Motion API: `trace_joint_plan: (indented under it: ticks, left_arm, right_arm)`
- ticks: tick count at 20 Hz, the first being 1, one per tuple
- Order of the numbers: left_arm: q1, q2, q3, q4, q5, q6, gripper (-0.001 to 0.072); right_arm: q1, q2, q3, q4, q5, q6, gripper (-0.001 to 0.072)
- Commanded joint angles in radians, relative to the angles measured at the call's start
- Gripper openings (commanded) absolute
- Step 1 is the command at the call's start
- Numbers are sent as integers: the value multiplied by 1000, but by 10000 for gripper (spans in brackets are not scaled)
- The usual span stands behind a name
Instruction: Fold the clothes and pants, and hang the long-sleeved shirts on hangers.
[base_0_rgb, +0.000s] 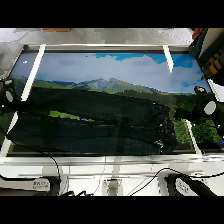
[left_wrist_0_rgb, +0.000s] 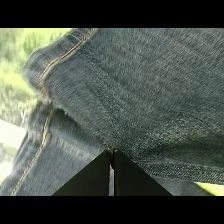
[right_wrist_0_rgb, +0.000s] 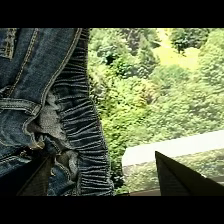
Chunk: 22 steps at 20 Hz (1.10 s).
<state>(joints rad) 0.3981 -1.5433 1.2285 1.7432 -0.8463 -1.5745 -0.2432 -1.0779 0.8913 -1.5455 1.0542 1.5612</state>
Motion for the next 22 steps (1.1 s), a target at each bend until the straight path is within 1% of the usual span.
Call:
trace_joint_plan:
  ticks: [1, 3, 6, 7, 8, 9, 10, 12, 13, 15, 16, 17, 18, 19, 20, 21, 22]
  left_arm:
    - [29, 2, -36, 14, -51, 0, 29]
    - [52, 2, -38, 55, -107, 0, 29]
    - [95, 3, -36, 66, -102, 1, 46]
    - [100, 5, -34, 66, -102, 1, 166]
    - [100, 8, -32, 66, -100, 1, 491]
    - [100, 11, -26, 66, -87, 0, 714]
    - [99, 14, -12, 63, -80, 1, 695]
    - [88, 28, 31, 63, -84, 0, 693]
    - [83, 42, 53, 63, -97, 0, 690]
    - [81, 83, 74, 66, -170, 2, 679]
    - [81, 110, 74, 81, -234, 2, 558]
    - [88, 128, 74, 116, -309, 18, 409]
    - [103, 139, 74, 154, -396, 53, 244]
    - [126, 145, 73, 168, -484, 108, 38]
    - [164, 150, 69, 146, -562, 178, 28]
    - [206, 158, 56, 111, -605, 224, 28]
    - [257, 177, 28, 60, -613, 244, 28]
  right_arm:
    - [1, 0, 1, -3, -1, 0, 694]
    - [1, 0, 1, -3, -1, 0, 694]
    - [1, 0, 1, -3, -14, 0, 694]
    - [1, 0, 1, -3, -29, 0, 695]
    - [1, -1, 1, -3, -55, 0, 695]
    - [1, -1, 1, -6, -93, 0, 695]
    - [1, 0, 1, -9, -148, 0, 695]
    - [1, 0, 1, -9, -232, 0, 695]
    - [1, 0, 1, -9, -259, 0, 695]
    - [1, 3, 6, -4, -272, 0, 693]
    - [1, 4, 15, 5, -255, 0, 680]
    - [1, 7, 25, 9, -229, 0, 611]
    - [1, 8, 34, 7, -202, 0, 562]
    - [1, 8, 42, 0, -172, 0, 556]
    - [1, 8, 45, -5, -153, -6, 556]
    - [1, 8, 45, -8, -140, -16, 556]
    - [1, 8, 45, -8, -126, -39, 556]
